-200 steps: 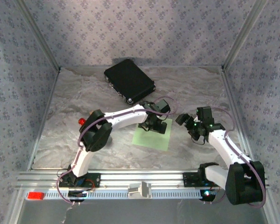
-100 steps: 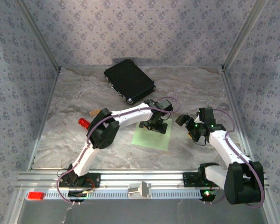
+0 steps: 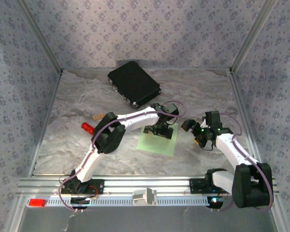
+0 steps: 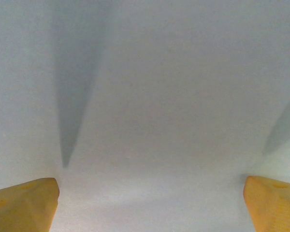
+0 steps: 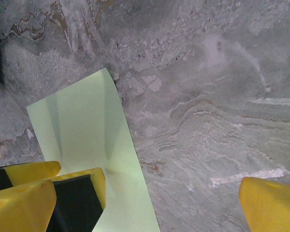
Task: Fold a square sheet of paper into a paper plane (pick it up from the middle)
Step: First fold the square sheet of paper in half at the center of the table.
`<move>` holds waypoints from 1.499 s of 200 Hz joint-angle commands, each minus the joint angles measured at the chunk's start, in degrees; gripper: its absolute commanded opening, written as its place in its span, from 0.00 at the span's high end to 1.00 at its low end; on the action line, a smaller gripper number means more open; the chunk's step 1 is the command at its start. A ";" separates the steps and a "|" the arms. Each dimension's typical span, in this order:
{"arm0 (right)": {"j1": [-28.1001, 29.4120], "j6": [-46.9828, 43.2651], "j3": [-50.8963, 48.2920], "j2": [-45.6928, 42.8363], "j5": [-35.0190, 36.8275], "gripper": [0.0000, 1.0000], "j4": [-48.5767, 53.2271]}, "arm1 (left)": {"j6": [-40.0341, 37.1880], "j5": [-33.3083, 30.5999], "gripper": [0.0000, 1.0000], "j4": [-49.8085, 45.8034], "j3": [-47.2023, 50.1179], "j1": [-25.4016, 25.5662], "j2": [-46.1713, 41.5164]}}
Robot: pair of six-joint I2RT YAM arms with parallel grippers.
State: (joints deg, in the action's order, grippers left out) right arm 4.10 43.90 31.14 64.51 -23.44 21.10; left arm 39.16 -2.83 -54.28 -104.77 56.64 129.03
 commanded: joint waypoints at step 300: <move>-0.40 -1.34 1.02 -1.12 0.13 0.01 2.32 | 2.61 1.41 0.09 2.47 4.73 0.37 2.11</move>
State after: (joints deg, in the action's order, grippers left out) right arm 4.10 43.00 31.16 64.16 -23.62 21.71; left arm 41.10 -3.75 -51.72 -102.54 56.69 128.79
